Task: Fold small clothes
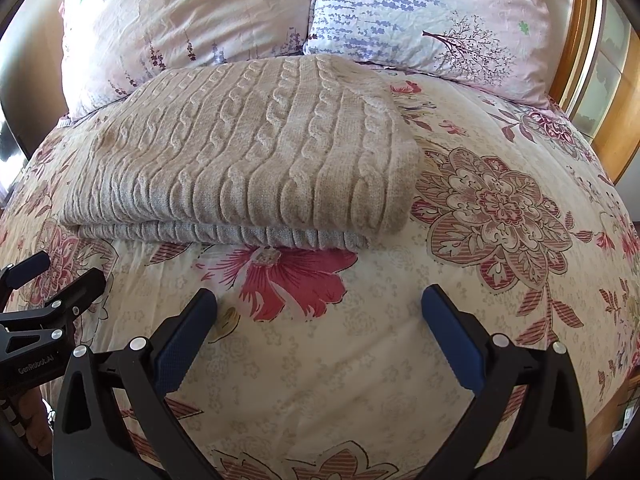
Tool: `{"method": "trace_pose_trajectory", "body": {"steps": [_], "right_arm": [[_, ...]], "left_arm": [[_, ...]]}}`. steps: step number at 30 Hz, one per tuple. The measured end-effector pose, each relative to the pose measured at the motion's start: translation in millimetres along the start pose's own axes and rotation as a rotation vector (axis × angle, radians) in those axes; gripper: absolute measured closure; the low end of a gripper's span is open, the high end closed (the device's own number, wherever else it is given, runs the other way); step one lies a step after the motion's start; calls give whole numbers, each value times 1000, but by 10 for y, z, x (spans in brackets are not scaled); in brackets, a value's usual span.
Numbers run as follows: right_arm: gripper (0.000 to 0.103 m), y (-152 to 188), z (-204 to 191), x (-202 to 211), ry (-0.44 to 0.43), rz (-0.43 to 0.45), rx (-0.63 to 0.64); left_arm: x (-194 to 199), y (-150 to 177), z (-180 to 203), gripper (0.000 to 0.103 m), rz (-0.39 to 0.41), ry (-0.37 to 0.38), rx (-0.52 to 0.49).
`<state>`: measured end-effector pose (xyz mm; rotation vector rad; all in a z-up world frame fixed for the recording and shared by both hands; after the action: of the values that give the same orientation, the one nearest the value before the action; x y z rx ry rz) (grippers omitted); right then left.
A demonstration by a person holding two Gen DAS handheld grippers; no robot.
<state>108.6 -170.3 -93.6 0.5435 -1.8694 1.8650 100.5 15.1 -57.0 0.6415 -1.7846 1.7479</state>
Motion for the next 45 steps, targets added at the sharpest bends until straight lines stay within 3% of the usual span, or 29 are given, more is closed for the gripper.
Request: {"method": "trace_pose_trajectory", "body": {"steps": [45], "right_arm": [[1, 6, 6, 19, -1, 1, 3]], "left_arm": [[-36, 5, -21, 2, -23, 4, 2]]}}
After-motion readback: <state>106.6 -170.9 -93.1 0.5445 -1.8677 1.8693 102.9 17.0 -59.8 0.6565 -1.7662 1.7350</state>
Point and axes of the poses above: each gripper's, at about its wrist camera, not at the fingertips, and x roughly against the way its jaws point, z to its right, y to its underside, the point moved 6 cm from there along -x, roughly the way its jaws point, and after that the axes turned 11 degrees about z, right-handed, at the moved point
